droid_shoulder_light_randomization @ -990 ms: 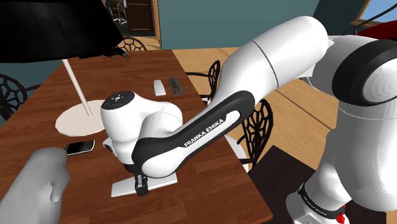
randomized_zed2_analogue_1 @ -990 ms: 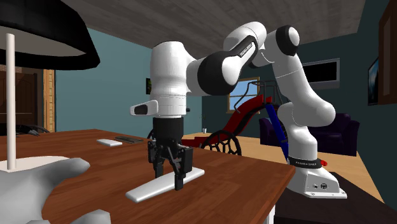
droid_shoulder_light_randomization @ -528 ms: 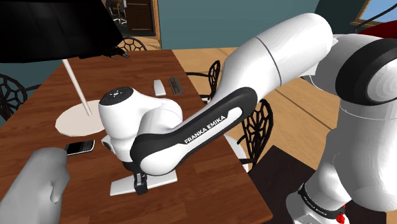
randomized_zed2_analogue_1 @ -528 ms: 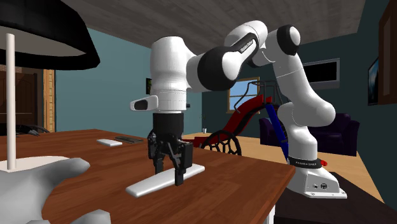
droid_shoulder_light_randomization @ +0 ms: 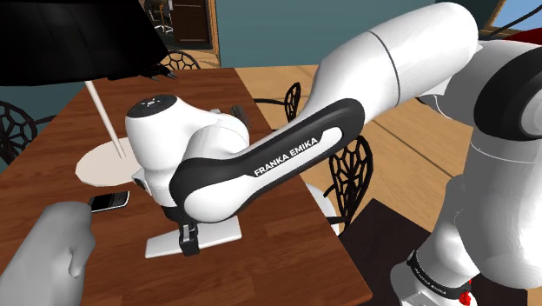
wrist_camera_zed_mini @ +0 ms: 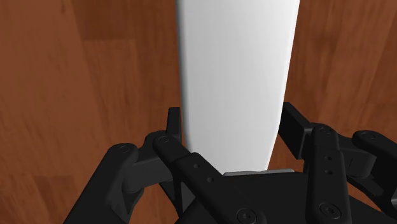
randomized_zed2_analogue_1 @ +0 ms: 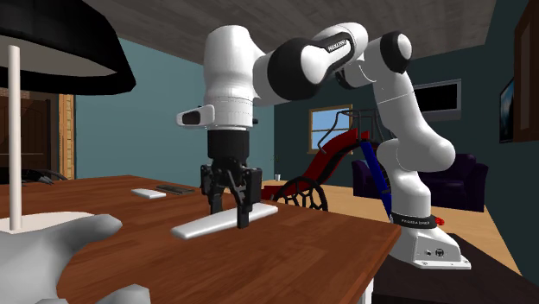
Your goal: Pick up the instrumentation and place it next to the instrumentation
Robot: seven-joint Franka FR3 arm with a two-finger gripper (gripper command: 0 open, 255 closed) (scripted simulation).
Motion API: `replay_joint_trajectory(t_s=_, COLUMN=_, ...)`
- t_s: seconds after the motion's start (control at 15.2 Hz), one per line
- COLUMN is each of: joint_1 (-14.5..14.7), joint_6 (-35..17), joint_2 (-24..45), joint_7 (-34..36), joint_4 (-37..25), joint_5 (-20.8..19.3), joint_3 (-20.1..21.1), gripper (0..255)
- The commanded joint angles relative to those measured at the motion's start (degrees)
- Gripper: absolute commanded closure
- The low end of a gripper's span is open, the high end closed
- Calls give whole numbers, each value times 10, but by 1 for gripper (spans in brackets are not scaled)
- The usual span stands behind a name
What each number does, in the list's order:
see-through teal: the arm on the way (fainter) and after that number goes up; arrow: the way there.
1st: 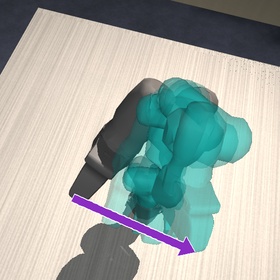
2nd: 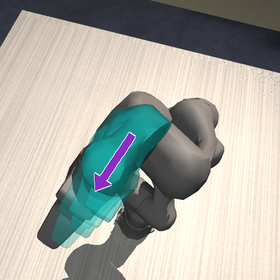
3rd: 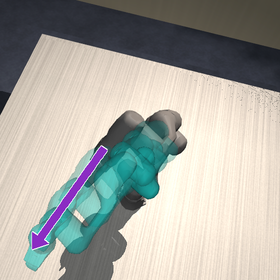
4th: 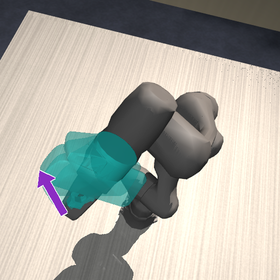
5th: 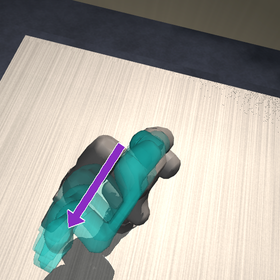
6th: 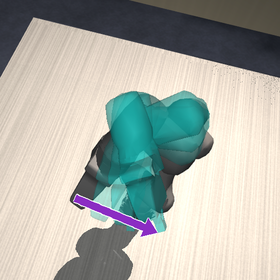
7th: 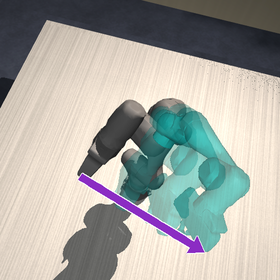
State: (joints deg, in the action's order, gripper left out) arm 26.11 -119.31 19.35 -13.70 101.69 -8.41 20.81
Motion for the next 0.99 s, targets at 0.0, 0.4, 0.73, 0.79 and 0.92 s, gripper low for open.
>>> replay_joint_trajectory(t_s=0.0, joint_1=-1, joint_6=14, joint_2=-6, joint_7=-2, joint_4=-9, joint_5=3, joint_3=1, gripper=255)
replay_joint_trajectory(t_s=0.4, joint_1=-10, joint_6=42, joint_2=-17, joint_7=-18, joint_4=-26, joint_5=10, joint_3=-1, gripper=255)
replay_joint_trajectory(t_s=0.73, joint_1=-50, joint_6=45, joint_2=-10, joint_7=-80, joint_4=-40, joint_5=13, joint_3=-21, gripper=255)
replay_joint_trajectory(t_s=0.79, joint_1=-57, joint_6=47, joint_2=-7, joint_7=-92, joint_4=-44, joint_5=14, joint_3=-25, gripper=255)
replay_joint_trajectory(t_s=0.92, joint_1=-72, joint_6=50, joint_2=1, joint_7=-116, joint_4=-56, joint_5=14, joint_3=-33, gripper=255)
